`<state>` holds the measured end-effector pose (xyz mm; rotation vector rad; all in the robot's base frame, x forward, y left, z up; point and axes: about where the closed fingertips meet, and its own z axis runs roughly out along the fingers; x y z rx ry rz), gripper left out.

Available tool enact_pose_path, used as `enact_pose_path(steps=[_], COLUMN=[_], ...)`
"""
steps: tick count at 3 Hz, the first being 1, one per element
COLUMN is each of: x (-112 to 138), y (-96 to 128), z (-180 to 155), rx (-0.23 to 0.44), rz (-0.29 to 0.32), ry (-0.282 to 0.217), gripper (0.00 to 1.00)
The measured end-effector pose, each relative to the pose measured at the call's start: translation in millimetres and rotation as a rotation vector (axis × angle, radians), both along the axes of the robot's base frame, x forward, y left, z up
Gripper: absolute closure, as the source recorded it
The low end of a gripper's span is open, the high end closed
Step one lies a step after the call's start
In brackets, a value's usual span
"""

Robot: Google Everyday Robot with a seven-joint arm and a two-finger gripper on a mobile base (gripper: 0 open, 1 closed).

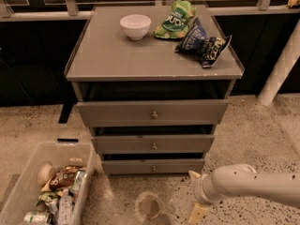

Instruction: Open bottom drawer

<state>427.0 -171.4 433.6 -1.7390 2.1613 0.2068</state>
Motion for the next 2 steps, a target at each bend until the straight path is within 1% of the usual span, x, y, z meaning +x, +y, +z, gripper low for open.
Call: enact_pose_path(steps=[1, 2], x=[-25.7, -13.9], y=[-3.2, -10.0], z=[-58.3, -118.5], rx=[0.063, 0.098], rz=[-0.047, -0.09], ry=[0.071, 0.069], gripper=[0.0, 0.0])
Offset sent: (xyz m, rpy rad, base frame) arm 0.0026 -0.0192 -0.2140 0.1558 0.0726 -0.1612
